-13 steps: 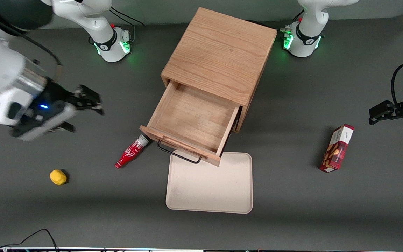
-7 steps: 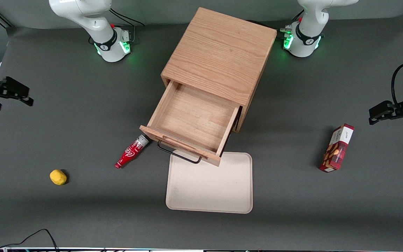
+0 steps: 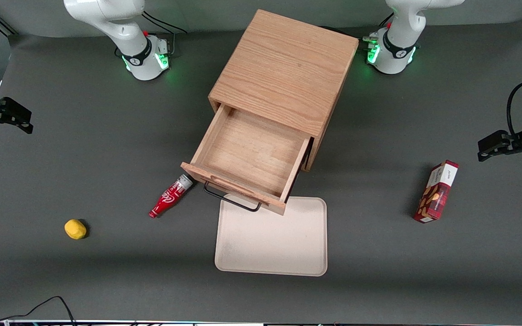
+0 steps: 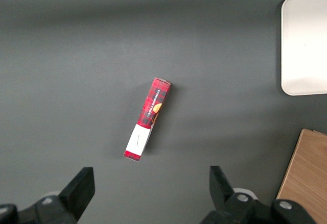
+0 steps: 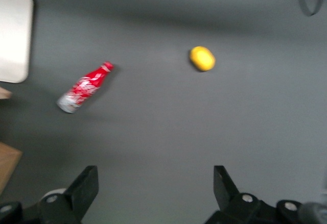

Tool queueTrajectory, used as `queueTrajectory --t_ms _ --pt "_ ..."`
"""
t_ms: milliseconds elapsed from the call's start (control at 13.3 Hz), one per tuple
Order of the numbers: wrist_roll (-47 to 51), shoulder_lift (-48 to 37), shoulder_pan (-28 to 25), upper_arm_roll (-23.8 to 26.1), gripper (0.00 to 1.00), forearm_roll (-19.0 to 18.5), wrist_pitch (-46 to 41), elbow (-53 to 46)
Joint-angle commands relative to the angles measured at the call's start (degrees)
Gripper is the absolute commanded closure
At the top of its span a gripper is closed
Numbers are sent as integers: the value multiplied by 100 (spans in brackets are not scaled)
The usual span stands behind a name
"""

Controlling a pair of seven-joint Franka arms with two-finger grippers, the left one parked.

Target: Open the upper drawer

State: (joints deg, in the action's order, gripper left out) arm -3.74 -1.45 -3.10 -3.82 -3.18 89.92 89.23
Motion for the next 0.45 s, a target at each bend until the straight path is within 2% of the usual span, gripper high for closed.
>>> queueTrajectory --t_ms 0,151,376 --pt "765 -371 55 -22 0 389 271 479" --pt "989 -680 55 4 0 397 692 937" --pt "989 -330 2 13 0 389 659 448"
